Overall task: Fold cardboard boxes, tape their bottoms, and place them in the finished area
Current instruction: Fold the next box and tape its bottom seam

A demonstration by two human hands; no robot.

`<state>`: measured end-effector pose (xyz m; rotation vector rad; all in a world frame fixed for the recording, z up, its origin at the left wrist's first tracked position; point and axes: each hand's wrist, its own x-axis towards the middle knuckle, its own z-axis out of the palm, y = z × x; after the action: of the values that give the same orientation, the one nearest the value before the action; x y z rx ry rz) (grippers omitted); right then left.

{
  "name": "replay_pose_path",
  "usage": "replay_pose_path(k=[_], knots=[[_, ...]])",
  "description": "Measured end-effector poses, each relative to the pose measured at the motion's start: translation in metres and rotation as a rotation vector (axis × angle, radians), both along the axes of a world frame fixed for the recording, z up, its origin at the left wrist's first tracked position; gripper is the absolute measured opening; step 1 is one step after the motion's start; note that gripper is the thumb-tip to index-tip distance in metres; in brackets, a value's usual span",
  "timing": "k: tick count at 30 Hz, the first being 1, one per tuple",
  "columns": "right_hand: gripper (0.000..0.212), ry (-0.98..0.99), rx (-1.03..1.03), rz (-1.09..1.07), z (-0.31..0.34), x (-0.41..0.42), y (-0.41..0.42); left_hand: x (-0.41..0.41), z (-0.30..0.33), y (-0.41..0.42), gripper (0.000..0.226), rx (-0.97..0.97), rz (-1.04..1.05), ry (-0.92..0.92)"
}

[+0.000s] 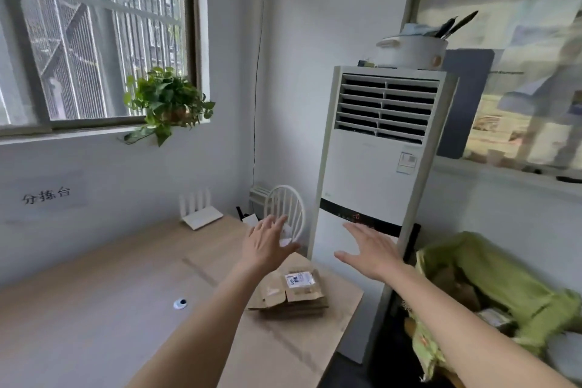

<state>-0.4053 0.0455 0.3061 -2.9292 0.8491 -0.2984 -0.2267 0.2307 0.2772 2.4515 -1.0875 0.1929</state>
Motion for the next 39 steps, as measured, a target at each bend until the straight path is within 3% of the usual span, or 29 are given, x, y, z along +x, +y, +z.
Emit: replay_pose_path(k=[12,18,23,29,39], knots=[[0.086,0.139,0.192,0.082,-0.103,0.153,-0.124,0.13,-0.104,-0.101,0.085,0.136,0.142,0.196],[0.074,0.273,0.297,0.153,-0.193,0.227,-0.203,0.185,-0.187,-0.156,0.087,0.226,0.276,0.326],[0.087,0.358,0.442,0.164,-0.278,0.289,-0.256,0.222,-0.264,-0.204,0.086,0.299,0.363,0.467],[0.089,0.421,0.69,0.129,-0.374,0.328,-0.292,0.238,-0.342,-0.252,0.092,0.356,0.43,0.635],[0.1,0.301,0.926,0.112,-0.449,0.364,-0.312,0.26,-0.414,-0.284,0.1,0.32,0.63,0.802]])
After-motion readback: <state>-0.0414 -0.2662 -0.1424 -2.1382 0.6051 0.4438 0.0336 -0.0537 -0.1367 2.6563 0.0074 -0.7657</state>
